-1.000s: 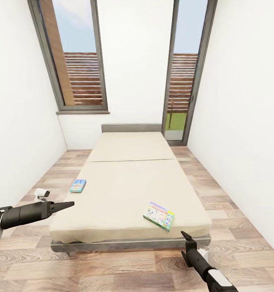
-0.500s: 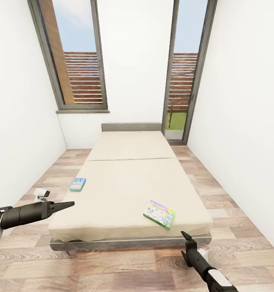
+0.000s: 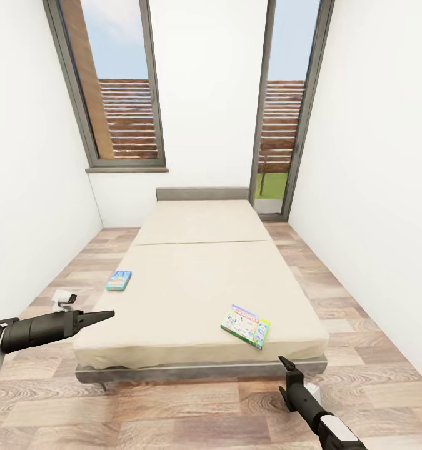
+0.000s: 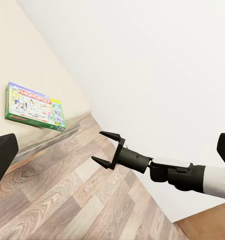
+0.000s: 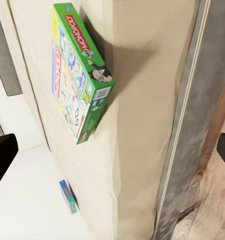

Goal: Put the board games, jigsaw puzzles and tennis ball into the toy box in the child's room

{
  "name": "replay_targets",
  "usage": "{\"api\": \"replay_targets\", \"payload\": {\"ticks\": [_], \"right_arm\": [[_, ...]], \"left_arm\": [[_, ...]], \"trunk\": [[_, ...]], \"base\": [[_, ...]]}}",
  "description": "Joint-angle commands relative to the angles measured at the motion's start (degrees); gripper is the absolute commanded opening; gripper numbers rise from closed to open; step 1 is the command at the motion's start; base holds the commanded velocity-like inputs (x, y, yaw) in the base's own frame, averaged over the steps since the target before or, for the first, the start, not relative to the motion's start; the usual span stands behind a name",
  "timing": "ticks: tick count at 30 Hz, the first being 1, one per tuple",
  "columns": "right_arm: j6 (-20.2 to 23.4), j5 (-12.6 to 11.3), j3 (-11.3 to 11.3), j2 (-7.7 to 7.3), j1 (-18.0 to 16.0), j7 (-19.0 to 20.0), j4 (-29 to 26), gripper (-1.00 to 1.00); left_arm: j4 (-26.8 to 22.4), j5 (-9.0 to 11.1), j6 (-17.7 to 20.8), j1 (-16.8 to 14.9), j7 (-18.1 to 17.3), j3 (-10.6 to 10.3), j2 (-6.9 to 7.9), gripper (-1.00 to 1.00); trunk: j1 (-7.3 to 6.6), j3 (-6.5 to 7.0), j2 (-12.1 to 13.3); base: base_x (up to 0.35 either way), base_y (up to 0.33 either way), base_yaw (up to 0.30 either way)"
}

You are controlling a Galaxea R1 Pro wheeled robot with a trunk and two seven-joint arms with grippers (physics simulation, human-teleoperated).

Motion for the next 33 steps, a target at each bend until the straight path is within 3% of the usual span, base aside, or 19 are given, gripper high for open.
{"api": "replay_targets", "payload": {"ticks": [1, 19, 33], "right_arm": [[0.5, -0.3, -0.3, 0.01, 0.0, 0.1, 0.0, 1.0], [0.6, -0.3, -0.4, -0.09, 0.0, 0.1, 0.0, 1.0], [0.3, -0.3, -0.3, 0.0, 0.0, 0.1, 0.0, 1.0]], "left_arm": [[0.0, 0.0, 0.6, 0.0, -0.2, 0.0, 0.02, 1.0], [0.0, 0.0, 0.7, 0.0, -0.2, 0.1, 0.05, 1.0], [0.0, 0.0, 0.7, 0.0, -0.2, 2.5, -0.09, 1.0]], "trunk": [[0.22, -0.24, -0.4], [0.44, -0.42, -0.8], [0.44, -0.42, -0.8]], "base": [[0.0, 0.0, 0.0], [0.0, 0.0, 0.0], [0.034, 0.028, 0.0]]}}
